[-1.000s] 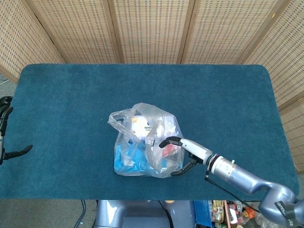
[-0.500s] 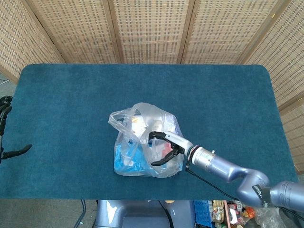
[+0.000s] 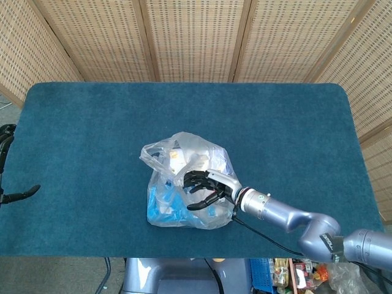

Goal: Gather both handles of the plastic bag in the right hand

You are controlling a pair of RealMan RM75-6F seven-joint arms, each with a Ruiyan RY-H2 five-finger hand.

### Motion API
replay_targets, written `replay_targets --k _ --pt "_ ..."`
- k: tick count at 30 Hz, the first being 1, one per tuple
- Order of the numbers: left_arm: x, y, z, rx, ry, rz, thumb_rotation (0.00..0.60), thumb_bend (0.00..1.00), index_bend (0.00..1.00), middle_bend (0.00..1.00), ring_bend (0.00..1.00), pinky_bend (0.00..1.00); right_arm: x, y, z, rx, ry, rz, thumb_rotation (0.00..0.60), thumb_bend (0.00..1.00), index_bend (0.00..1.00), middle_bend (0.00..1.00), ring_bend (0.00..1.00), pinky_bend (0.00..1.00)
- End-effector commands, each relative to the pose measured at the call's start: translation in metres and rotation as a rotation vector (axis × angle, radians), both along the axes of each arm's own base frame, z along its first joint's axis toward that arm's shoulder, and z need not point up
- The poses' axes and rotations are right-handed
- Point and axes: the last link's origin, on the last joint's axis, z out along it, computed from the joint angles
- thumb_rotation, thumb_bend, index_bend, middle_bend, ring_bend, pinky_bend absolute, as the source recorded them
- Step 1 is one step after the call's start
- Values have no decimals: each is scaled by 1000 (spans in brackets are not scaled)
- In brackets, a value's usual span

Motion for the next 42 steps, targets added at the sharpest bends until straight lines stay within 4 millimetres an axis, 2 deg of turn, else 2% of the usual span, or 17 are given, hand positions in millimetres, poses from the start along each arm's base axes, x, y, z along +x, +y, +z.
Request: replay_targets --k 1,14,20,24,29,31,33,42 --pt "0 0 0 0 -1 1 600 51 0 0 0 0 9 0 -1 58 -47 -67 600 0 310 345 218 229" --pt "-1 1 1 -2 -5 1 600 52 0 0 0 0 30 -8 5 130 -237 -206 600 0 415 440 305 263" --pt "-1 1 0 -3 -4 2 600 52 0 0 0 0 31 -9 9 133 -238 -205 600 0 505 566 393 322" --pt "-1 1 0 -5 -2 3 600 51 0 0 0 0 28 -9 13 127 -215 -189 600 0 606 678 485 377" --pt "-1 1 -1 -9 1 5 600 49 0 0 0 0 22 -10 18 121 -161 -151 600 0 770 757 562 385" --pt "-1 1 -2 -8 3 5 600 49 0 0 0 0 20 -10 20 124 -146 -137 600 0 850 798 618 411" --pt "-1 1 -2 -8 5 6 600 50 0 0 0 0 18 -11 21 127 -135 -127 600 0 887 821 655 439" --pt "3 10 -7 -15 21 -26 600 54 0 0 0 0 6 -23 37 153 -124 -88 600 0 900 843 732 554"
